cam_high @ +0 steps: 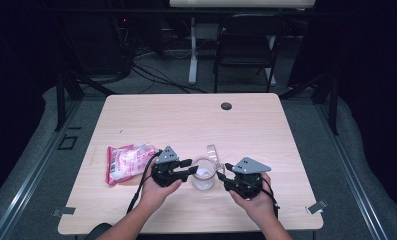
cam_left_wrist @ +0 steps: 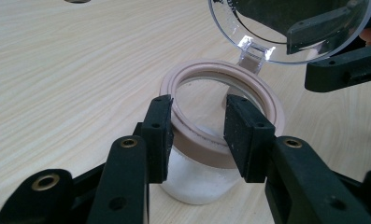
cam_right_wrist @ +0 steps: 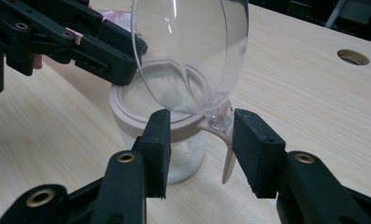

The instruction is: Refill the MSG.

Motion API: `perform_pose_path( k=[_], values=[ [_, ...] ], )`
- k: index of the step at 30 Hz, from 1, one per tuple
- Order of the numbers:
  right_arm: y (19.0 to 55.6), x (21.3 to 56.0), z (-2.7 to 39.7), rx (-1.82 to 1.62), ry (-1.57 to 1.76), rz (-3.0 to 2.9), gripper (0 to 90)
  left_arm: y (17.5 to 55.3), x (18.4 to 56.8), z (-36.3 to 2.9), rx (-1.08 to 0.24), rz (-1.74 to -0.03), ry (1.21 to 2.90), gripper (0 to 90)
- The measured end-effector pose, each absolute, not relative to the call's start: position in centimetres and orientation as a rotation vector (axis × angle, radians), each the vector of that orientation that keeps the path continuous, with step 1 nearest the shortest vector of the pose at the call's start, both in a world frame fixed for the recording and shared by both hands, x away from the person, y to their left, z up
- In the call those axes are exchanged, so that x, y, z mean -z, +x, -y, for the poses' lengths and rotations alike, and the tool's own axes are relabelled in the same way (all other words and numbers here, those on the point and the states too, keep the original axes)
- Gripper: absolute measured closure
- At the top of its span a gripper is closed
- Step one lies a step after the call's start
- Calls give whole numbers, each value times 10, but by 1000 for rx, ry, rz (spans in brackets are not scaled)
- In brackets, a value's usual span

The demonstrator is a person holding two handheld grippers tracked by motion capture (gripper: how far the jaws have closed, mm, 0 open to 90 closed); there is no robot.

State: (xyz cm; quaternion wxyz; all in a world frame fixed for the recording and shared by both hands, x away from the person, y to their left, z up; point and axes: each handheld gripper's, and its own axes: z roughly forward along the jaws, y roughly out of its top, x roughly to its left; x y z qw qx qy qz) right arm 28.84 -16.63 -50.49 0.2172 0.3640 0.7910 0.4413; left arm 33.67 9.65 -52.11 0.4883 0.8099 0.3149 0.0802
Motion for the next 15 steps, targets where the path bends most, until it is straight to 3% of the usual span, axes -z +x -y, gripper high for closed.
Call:
perform_pose_path(
  k=[15],
  values=[
    [292,507,174,-1239,1056,-2170,614,337,521,-96,-194,-767,1965,621]
  ],
)
